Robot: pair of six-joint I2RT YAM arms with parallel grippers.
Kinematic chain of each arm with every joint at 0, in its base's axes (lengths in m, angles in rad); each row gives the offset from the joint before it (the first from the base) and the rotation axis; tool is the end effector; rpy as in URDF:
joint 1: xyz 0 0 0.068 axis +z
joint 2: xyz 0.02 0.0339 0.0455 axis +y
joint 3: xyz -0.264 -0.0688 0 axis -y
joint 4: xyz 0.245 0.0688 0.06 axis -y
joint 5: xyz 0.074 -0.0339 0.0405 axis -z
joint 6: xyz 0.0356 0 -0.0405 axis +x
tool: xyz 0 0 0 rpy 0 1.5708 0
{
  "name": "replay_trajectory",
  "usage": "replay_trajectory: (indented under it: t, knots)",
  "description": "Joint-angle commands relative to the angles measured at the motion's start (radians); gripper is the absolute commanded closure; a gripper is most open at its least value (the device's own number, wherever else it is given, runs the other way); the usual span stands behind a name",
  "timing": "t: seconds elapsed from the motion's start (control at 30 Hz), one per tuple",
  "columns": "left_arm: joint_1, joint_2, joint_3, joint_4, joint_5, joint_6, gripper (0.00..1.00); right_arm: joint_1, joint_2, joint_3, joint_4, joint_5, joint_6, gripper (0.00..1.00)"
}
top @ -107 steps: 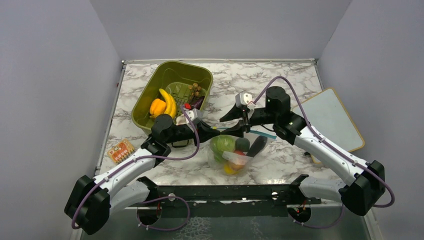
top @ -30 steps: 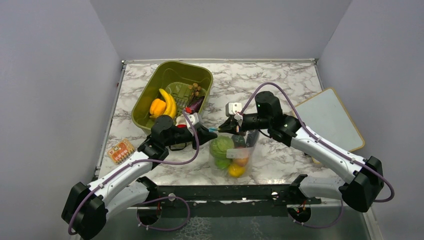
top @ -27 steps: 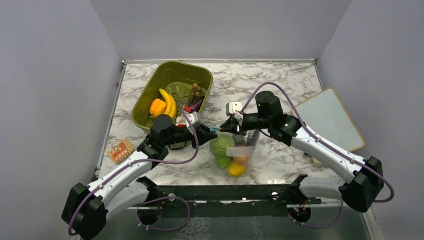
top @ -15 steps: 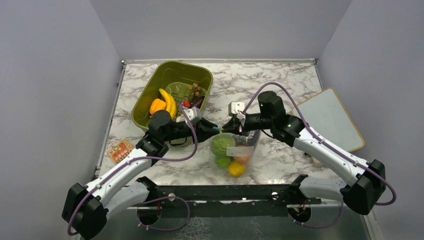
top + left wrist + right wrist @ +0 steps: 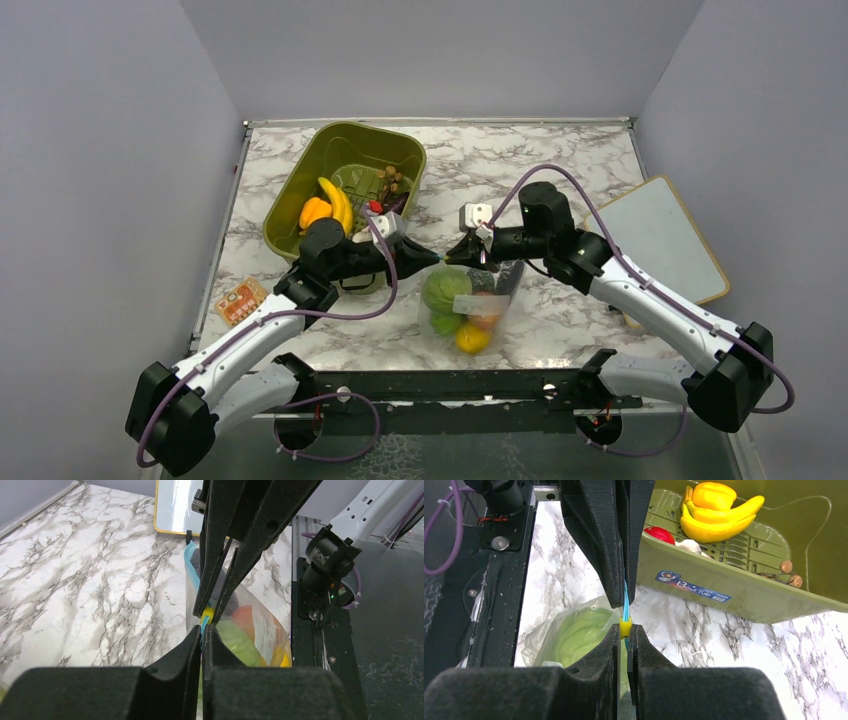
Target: Open the zip-top bag and remove the fake food
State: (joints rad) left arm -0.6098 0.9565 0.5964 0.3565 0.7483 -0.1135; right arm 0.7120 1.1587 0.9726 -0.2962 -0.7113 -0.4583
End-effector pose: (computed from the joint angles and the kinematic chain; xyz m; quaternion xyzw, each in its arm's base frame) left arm 0.1651 -0.1449 0.2987 0.4120 0.5758 -0.4746 0.5229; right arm 0.1783 0.1846 0.3222 -0.5932 0.5690 0.3569 0.4438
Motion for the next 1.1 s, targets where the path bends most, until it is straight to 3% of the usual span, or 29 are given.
replay_trajectory:
  t: [0.0, 0.33, 0.7, 1.07]
  knots:
    - [0.001, 0.01, 0.045, 0.003, 0.03, 0.003, 1.0, 0.0, -0.036, 0.013, -0.003, 0.006, 0.0, 0.99]
    - [0.001, -0.042, 0.044, -0.007, -0.018, 0.028, 1.0, -0.004, -0.046, -0.01, -0.056, 0.151, -0.024, 0.99]
    - [0.001, -0.093, 0.061, -0.077, -0.079, 0.113, 1.0, -0.152, -0.025, 0.038, -0.211, 0.04, -0.093, 0.99]
    - [0.001, -0.131, 0.089, -0.126, -0.206, 0.164, 1.0, -0.227, -0.04, 0.042, -0.342, 0.093, -0.132, 0.99]
